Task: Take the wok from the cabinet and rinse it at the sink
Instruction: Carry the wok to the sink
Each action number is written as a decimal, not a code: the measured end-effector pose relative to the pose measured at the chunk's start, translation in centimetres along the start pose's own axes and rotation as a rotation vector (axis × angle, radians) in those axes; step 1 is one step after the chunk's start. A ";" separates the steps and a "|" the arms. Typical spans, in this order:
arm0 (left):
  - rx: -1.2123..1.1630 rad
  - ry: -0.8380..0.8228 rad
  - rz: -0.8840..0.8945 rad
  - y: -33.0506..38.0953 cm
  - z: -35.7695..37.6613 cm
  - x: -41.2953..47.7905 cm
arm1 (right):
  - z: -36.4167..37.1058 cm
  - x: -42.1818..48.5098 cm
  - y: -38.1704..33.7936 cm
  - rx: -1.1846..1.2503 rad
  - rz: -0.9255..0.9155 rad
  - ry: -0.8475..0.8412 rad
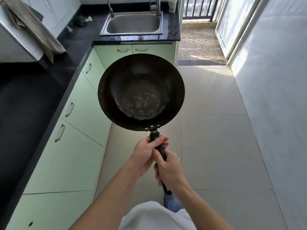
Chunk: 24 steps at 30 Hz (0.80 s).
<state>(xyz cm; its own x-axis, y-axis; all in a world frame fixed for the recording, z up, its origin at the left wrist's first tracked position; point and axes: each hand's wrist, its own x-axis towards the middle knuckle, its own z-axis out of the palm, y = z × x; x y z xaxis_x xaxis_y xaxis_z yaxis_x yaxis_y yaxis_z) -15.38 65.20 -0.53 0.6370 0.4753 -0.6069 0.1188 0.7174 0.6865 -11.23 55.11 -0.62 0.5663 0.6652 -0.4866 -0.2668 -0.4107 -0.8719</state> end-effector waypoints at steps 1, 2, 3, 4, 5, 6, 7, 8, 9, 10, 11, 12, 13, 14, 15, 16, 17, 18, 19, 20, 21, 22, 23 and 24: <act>-0.005 0.006 0.005 0.9 0.9 1.3 | -0.8 1.4 -1.0 -0.008 -0.003 -0.004; -0.008 0.011 0.012 1.7 1.6 2.6 | -1.5 2.8 -1.9 -0.016 -0.006 -0.006; -0.012 0.017 0.018 2.5 2.3 3.9 | -2.0 4.2 -2.8 -0.021 -0.008 -0.006; -0.015 0.021 0.021 3.3 2.8 5.1 | -2.5 5.4 -3.5 -0.023 -0.010 -0.007; -0.015 0.026 0.024 3.9 3.2 6.3 | -2.9 6.6 -4.2 -0.023 -0.011 -0.010; -0.012 0.033 0.025 4.6 3.5 7.3 | -3.1 7.7 -4.8 -0.023 -0.011 -0.017; -0.010 0.040 0.026 5.2 3.7 8.2 | -3.3 8.7 -5.3 -0.024 -0.011 -0.024; -0.012 0.048 0.027 5.9 3.8 9.1 | -3.4 9.7 -5.9 -0.023 -0.010 -0.033; -0.016 0.057 0.030 6.5 3.9 9.9 | -3.5 10.7 -6.4 -0.023 -0.008 -0.043; -0.018 0.068 0.034 7.2 3.9 10.8 | -3.5 11.8 -7.0 -0.022 -0.005 -0.054; -0.020 0.079 0.037 7.8 3.8 11.7 | -3.4 12.9 -7.5 -0.024 0.000 -0.065; -0.024 0.089 0.040 8.4 3.7 12.6 | -3.3 14.0 -8.0 -0.031 0.003 -0.074; -0.033 0.102 0.042 9.0 3.5 13.6 | -3.1 15.2 -8.4 -0.042 0.005 -0.083; -0.046 0.115 0.041 9.7 3.3 14.5 | -2.9 16.3 -8.8 -0.056 0.005 -0.091; -0.061 0.127 0.040 10.3 3.1 15.5 | -2.7 17.5 -9.2 -0.068 0.003 -0.096; -0.074 0.134 0.038 11.0 2.9 16.5 | -2.5 18.7 -9.6 -0.078 0.002 -0.101; -0.085 0.137 0.037 11.8 2.6 17.6 | -2.3 20.0 -10.1 -0.087 0.003 -0.107; -0.092 0.137 0.037 12.6 2.4 18.7 | -2.0 21.3 -10.7 -0.097 0.003 -0.113; -0.100 0.136 0.038 13.6 2.1 19.8 | -1.6 22.6 -11.3 -0.109 0.004 -0.117; -0.111 0.137 0.039 14.6 1.7 20.9 | -1.1 24.0 -11.9 -0.118 0.004 -0.118; -0.119 0.136 0.040 15.8 1.3 22.1 | -0.5 25.5 -12.7 -0.123 0.005 -0.117; -0.123 0.134 0.041 17.2 0.8 23.4 | 0.2 27.1 -13.5 -0.126 0.007 -0.112; -0.123 0.130 0.044 18.6 0.3 24.6 | 1.0 28.6 -14.5 -0.129 0.008 -0.106; -0.121 0.125 0.049 20.1 -0.2 25.9 | 1.7 30.2 -15.6 -0.133 0.010 -0.100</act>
<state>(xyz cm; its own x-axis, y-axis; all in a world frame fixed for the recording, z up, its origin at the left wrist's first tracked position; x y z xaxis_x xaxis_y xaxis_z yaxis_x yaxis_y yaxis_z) 3.31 92.03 -2.56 0.5388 0.5654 -0.6245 -0.0072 0.7444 0.6677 8.65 82.65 -1.83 0.4822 0.7168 -0.5037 -0.1626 -0.4918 -0.8554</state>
